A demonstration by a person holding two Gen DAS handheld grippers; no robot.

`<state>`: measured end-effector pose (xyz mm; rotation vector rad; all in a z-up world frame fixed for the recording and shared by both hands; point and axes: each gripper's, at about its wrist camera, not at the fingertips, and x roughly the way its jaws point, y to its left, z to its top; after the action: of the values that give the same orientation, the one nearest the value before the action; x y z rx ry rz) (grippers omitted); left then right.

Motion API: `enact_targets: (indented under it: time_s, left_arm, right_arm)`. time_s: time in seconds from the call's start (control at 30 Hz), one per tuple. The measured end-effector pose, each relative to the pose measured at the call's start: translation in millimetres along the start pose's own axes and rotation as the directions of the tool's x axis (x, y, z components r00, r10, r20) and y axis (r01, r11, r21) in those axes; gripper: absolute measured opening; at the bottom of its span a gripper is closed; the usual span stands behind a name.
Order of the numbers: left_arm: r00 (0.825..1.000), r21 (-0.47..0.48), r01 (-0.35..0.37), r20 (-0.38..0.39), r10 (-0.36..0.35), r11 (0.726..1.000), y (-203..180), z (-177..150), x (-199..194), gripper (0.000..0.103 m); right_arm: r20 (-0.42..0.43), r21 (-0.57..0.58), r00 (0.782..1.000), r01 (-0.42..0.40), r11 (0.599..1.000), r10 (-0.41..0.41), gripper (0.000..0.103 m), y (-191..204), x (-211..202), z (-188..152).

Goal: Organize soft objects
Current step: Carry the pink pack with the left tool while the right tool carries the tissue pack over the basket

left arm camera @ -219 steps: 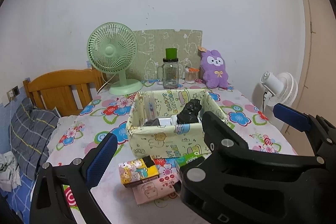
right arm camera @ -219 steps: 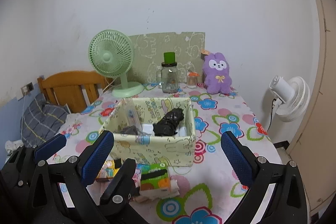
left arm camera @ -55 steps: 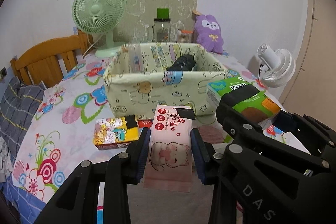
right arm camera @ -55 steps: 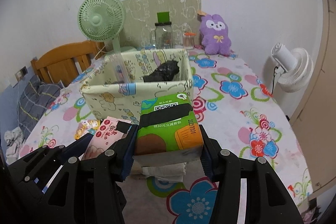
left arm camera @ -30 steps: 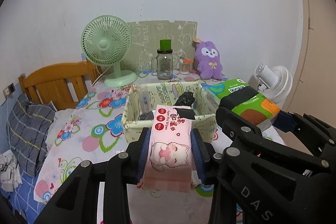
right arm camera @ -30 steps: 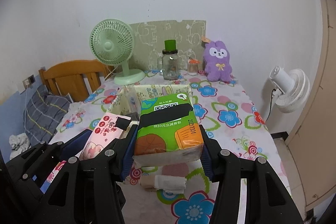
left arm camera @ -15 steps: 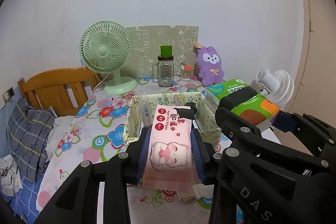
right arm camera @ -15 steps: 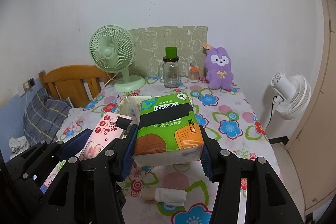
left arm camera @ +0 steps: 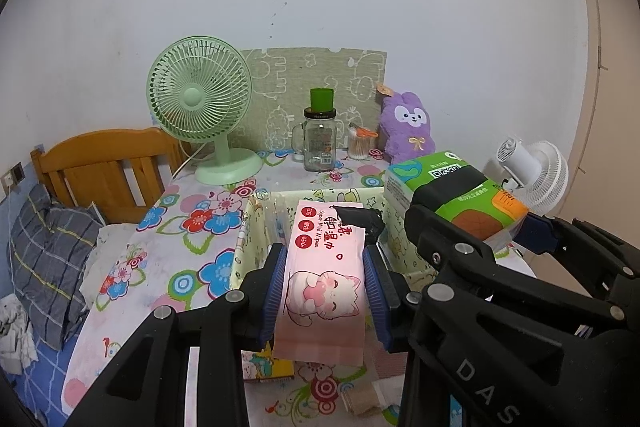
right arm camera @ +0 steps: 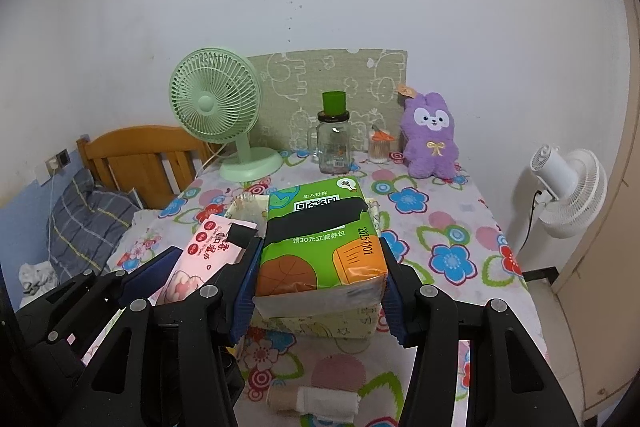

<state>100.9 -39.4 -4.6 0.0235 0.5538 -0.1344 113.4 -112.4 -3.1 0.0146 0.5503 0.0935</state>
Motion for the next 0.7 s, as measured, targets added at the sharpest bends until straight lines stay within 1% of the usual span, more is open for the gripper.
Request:
enact_targets:
  time_s: [0.43, 0.7]
  left_arm:
    - [1.0, -0.014, 0.0, -0.009, 0.0, 1.0, 2.4, 10.6, 31.6, 0.039]
    - [1.0, -0.036, -0.015, -0.014, 0.014, 0.999, 3.4, 16.1, 55.7, 0.039]
  right_arm:
    - [-0.003, 0.001, 1.0, -0.016, 1.0, 0.016, 0.057, -6.0, 30.7, 12.4]
    - [-0.009, 0.012, 0.998, -0.054, 0.998, 0.054, 0.057, -14.9, 55.7, 19.8]
